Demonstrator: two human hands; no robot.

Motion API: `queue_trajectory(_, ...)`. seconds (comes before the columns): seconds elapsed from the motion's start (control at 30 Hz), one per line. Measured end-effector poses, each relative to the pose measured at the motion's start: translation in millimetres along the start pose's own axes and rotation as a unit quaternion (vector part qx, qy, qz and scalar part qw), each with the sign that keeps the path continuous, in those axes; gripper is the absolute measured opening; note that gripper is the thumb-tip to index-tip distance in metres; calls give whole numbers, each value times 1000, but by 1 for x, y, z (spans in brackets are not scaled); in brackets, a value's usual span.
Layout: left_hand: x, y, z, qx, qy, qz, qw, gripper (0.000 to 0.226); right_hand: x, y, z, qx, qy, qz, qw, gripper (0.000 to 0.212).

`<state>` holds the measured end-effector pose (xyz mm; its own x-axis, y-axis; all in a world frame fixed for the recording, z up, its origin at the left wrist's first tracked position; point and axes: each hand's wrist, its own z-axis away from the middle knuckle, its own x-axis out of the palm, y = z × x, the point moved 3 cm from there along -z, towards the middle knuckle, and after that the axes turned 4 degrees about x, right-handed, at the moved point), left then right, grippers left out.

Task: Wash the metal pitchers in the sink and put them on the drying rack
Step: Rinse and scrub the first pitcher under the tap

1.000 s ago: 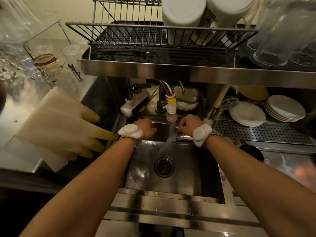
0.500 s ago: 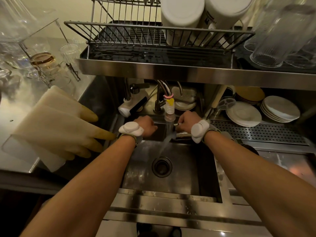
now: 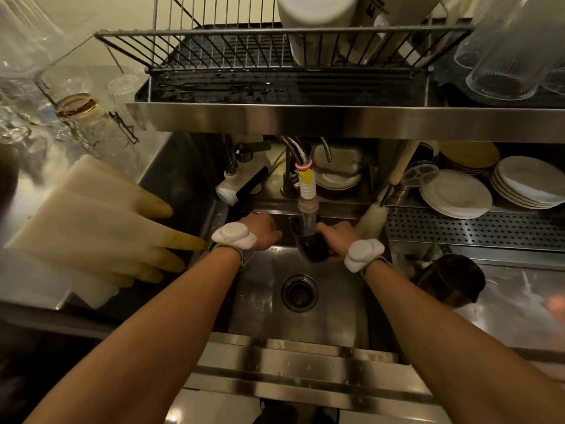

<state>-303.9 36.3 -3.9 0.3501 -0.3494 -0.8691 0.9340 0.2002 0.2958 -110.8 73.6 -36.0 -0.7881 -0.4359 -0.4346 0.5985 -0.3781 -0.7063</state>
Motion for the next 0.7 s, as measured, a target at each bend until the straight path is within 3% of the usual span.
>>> queue_trajectory(0.17, 7, 0, -3, 2, -14, -7, 1000, 33, -8, 9, -6, 34, 31, -74, 996, 32)
queue_trajectory(0.5, 11, -6, -3, 2, -9, -8, 1000, 33, -5, 13, -15, 5, 103, -26, 994, 40)
queue_trajectory(0.7, 11, -6, -5, -7, -11, -15, 1000, 36, -1, 9, -15, -2, 89, 17, 996, 42)
